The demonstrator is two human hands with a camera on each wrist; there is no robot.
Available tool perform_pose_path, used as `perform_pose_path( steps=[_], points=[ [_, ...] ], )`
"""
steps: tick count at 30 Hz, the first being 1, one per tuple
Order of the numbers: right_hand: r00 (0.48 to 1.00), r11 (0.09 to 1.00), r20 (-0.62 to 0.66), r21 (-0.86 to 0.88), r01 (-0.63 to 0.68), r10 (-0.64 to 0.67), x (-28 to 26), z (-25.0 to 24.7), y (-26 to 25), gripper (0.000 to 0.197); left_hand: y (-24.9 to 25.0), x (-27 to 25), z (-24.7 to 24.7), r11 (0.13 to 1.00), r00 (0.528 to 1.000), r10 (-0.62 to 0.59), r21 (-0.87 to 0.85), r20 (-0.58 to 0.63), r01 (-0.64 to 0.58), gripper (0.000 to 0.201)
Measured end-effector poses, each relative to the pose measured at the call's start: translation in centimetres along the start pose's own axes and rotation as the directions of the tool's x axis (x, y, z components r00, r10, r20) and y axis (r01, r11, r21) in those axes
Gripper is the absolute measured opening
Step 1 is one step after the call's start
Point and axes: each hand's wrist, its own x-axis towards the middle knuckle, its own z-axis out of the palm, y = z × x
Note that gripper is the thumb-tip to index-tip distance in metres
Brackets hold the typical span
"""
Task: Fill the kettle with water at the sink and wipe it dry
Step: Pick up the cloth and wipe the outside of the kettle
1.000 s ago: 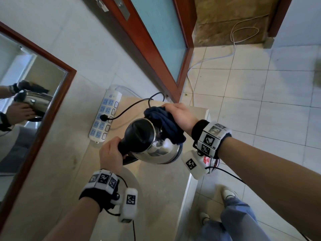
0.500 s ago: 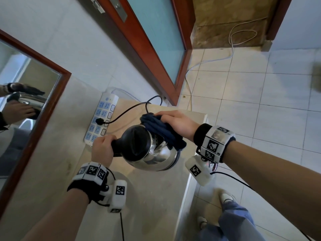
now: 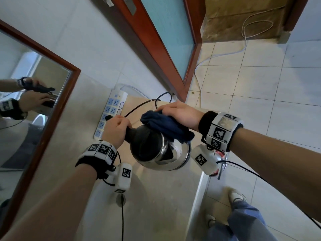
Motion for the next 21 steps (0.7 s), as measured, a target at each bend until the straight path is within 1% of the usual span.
perform_pose_path(
  steps=[3,5,7,9,11,13,15,16,18,20,21],
  points=[
    [1.000,0.999,0.008,-0.046,-0.016,0.017,0.6,-0.2,1.1,0.031,0.4,0.6,0.2,1.000,1.000,0.006,-0.017,-0.003,-0.006,0.034],
    [0.997,0.985,0.012,-0.153,-0.074,0.077,1.0,-0.6,2.5,0.036,0.6,0.9,0.1,0.999,1.000,0.028,-0.025,0.005,-0.028,0.029],
    [0.989,0.960,0.044,-0.249,-0.130,0.145,1.5,-0.8,3.4,0.040,0.7,1.2,0.0,0.999,0.999,0.045,-0.011,0.031,-0.045,0.027],
    [0.986,0.948,0.067,-0.292,-0.128,0.154,2.1,-0.7,2.9,0.038,1.0,1.9,-0.2,0.997,0.995,0.075,0.018,0.061,-0.076,0.028],
    [0.991,0.962,0.088,-0.265,-0.072,0.099,2.5,-0.4,1.5,0.034,1.5,2.4,-0.3,0.991,0.988,0.118,0.049,0.100,-0.123,0.029],
    [0.994,0.988,0.105,-0.151,-0.012,0.028,2.5,-0.1,0.1,0.031,2.0,2.9,-0.2,0.978,0.976,0.163,0.104,0.143,-0.179,0.031],
    [0.993,0.998,0.117,-0.070,0.007,0.001,2.5,0.0,-0.5,0.030,2.3,3.1,-0.2,0.966,0.969,0.200,0.137,0.147,-0.220,0.032],
    [0.992,0.997,0.125,-0.081,0.006,0.004,2.6,-0.1,-0.3,0.031,2.3,3.2,-0.2,0.962,0.964,0.217,0.137,0.152,-0.238,0.032],
    [0.987,0.978,0.143,-0.204,-0.040,0.070,3.1,-0.3,0.9,0.033,2.2,3.3,-0.3,0.957,0.956,0.236,0.131,0.173,-0.260,0.031],
    [0.977,0.917,0.131,-0.383,-0.109,0.171,3.5,-0.5,2.4,0.035,2.2,3.5,-0.3,0.959,0.953,0.236,0.114,0.188,-0.260,0.032],
    [0.967,0.888,0.119,-0.433,-0.153,0.224,3.6,-0.6,3.0,0.036,2.3,3.5,-0.2,0.959,0.952,0.237,0.108,0.193,-0.260,0.033]
  ],
)
